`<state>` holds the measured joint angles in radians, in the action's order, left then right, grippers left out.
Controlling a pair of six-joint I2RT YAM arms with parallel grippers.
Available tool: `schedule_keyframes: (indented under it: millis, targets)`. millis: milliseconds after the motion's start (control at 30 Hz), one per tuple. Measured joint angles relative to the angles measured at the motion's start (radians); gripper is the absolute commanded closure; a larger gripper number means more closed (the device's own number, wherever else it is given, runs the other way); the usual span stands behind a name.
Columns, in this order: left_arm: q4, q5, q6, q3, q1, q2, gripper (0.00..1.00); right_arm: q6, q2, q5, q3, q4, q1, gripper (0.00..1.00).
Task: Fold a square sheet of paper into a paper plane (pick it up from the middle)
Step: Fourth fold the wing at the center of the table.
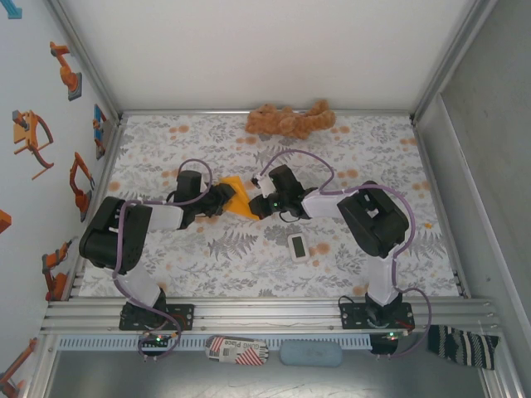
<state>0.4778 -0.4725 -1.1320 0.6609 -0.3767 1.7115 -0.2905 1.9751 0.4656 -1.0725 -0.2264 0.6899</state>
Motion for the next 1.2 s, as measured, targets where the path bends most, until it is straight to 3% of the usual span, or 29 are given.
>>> schedule_keyframes:
  millis: [367,1200]
  targets:
    - [0.092,-0.010,0.078,-0.037,-0.004,0.001,0.45,-0.026,0.034,0.035,-0.003,0.000,-0.013,0.93]
    - [0.069,-0.018,0.179,-0.015,-0.010,0.047,0.50,-0.089,0.067,0.148,-0.021,-0.034,-0.043,0.92]
